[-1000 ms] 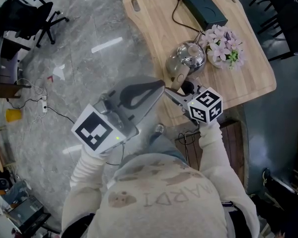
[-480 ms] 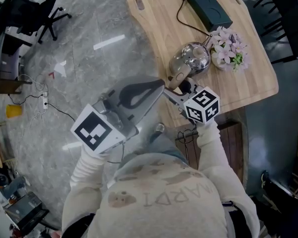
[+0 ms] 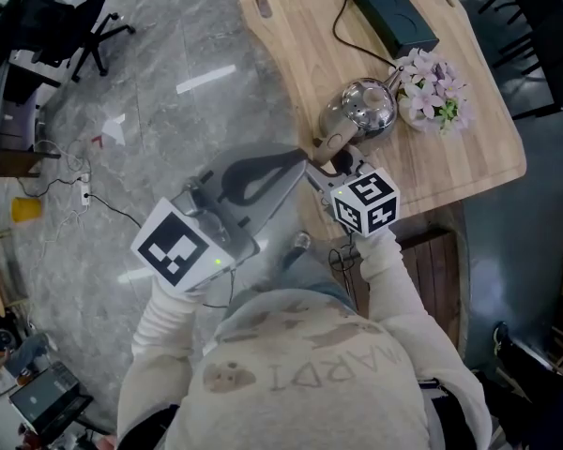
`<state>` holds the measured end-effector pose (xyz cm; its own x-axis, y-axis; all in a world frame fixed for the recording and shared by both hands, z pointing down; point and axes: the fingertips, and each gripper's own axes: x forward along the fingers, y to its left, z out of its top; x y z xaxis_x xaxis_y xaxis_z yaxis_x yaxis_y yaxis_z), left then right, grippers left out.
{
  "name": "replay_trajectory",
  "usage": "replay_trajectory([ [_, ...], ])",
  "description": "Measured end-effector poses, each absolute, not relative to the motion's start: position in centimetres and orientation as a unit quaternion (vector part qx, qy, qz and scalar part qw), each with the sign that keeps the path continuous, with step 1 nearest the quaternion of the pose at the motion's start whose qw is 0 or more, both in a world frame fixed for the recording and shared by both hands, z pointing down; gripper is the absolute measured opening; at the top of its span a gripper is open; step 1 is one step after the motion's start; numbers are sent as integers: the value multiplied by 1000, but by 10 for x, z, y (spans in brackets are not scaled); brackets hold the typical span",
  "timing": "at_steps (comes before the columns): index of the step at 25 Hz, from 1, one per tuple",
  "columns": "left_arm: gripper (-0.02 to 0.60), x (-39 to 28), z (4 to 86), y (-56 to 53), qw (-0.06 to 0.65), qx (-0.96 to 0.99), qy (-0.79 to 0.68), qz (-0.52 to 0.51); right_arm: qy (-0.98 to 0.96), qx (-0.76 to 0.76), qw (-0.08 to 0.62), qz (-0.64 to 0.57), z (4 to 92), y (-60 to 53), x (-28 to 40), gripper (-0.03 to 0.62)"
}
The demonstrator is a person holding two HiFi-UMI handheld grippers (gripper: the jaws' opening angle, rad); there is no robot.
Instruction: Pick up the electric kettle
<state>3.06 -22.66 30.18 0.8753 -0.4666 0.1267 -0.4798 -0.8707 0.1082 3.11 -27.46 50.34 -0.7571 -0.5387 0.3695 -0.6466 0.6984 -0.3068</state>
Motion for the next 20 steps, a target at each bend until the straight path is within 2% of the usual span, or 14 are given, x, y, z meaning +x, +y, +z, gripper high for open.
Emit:
replay_trajectory([
  [6, 14, 30, 303, -224, 68, 965, -249, 50, -906, 345, 126, 209, 504, -285, 26, 175],
  [8, 14, 29, 303, -223, 68, 964, -251, 52, -903, 354, 127, 209, 505, -288, 27, 141],
  [20, 14, 19, 304, -216, 60, 959, -269, 60, -918, 339, 124, 166, 499, -284, 26, 141],
])
